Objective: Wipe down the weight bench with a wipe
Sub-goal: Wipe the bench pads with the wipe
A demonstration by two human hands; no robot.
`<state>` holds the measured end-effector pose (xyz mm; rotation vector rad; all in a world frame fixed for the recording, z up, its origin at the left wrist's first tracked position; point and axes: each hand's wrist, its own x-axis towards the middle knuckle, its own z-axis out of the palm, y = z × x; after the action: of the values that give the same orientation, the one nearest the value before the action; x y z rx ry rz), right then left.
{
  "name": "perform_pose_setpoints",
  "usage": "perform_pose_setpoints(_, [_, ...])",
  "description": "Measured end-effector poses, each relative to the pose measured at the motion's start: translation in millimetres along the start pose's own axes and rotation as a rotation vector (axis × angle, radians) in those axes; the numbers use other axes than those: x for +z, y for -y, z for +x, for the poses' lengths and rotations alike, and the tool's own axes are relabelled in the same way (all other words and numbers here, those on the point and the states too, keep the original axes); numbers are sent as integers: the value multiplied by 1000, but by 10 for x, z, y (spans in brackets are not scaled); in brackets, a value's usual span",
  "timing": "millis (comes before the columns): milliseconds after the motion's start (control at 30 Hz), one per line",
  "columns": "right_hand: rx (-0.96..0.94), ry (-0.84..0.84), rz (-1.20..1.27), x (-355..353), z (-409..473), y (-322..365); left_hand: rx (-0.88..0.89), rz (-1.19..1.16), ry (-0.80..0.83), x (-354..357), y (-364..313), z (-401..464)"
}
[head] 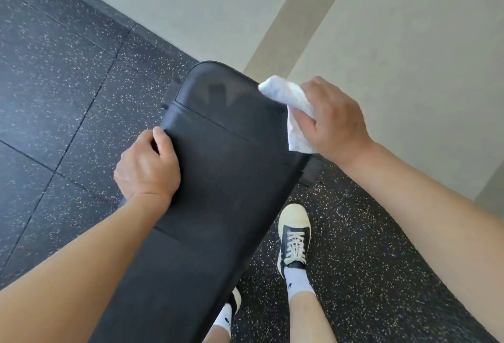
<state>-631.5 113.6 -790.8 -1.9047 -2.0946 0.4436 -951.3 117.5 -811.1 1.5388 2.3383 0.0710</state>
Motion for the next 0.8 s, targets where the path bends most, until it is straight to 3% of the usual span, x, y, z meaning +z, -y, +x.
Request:
perform_pose_setpoints(67, [207, -28, 29, 76, 155, 79, -9, 13, 3, -6, 8, -1])
perform_pose_setpoints(133, [248, -70, 20, 181, 354, 306, -6, 18, 11, -14, 0, -4])
perform_pose_setpoints(333, [26, -49, -63, 532, 790, 1430, -5, 16, 27, -32, -6, 0])
perform_pose_setpoints(400, [-61, 11, -55, 639, 675, 1705, 4, 5, 34, -24, 0, 9])
perform_pose_setpoints(500, [-19, -46, 35, 598, 368, 1715, 25, -6, 65, -22, 32, 15])
perform_pose_setpoints(667, [-74, -40, -147, 470, -370, 1628, 68, -50, 126, -56, 68, 23])
perform_pose_setpoints(800, [95, 35, -160, 535, -963, 1874, 218, -183, 217, -165, 137, -30])
